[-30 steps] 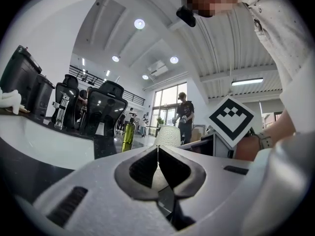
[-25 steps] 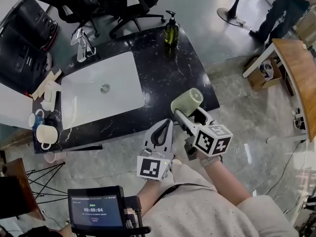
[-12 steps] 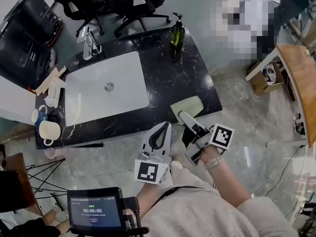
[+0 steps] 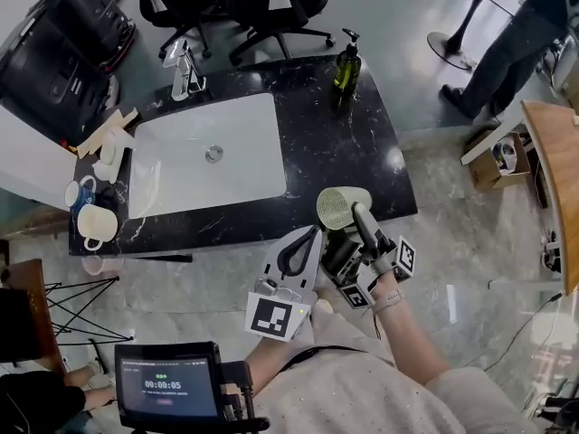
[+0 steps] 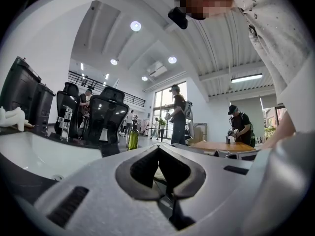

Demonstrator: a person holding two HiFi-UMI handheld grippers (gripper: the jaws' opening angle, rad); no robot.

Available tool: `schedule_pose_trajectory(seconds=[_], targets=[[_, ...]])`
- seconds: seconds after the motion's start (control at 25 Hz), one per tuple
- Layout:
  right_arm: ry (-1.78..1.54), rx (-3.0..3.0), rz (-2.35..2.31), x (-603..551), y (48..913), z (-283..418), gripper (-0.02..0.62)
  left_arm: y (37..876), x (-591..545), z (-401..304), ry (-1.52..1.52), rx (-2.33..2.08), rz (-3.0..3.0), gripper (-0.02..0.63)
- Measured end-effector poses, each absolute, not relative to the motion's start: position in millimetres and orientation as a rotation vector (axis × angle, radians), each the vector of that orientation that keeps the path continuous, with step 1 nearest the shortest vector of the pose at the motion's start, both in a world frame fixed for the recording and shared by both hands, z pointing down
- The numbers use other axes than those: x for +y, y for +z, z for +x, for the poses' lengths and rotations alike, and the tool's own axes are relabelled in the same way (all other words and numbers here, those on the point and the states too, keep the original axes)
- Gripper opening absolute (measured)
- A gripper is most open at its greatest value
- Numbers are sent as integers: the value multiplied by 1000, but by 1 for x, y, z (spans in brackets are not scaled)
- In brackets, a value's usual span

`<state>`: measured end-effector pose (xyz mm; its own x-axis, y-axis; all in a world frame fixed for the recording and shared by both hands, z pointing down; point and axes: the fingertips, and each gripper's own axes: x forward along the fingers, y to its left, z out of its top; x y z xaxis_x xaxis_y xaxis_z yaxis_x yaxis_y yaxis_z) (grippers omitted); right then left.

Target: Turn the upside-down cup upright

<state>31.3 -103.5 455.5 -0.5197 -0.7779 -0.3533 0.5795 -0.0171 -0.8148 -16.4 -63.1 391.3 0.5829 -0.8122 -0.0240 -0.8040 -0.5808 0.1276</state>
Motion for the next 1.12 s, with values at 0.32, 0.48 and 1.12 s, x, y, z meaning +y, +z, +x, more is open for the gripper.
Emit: schedule_pose_trajectory(seconds=[0.32,0.48,1.12], targets=[[-1651,913,48,-115,451,36,312,391,-66,-17,-46,-1369,2734,8],[-1634,782,141,-120,448,38,313,392,-68,-18,-13,-1365,2742,8],[-1553,697,185,-124,457,53,313,393,-77,-10,-2,-1343,2754,8]])
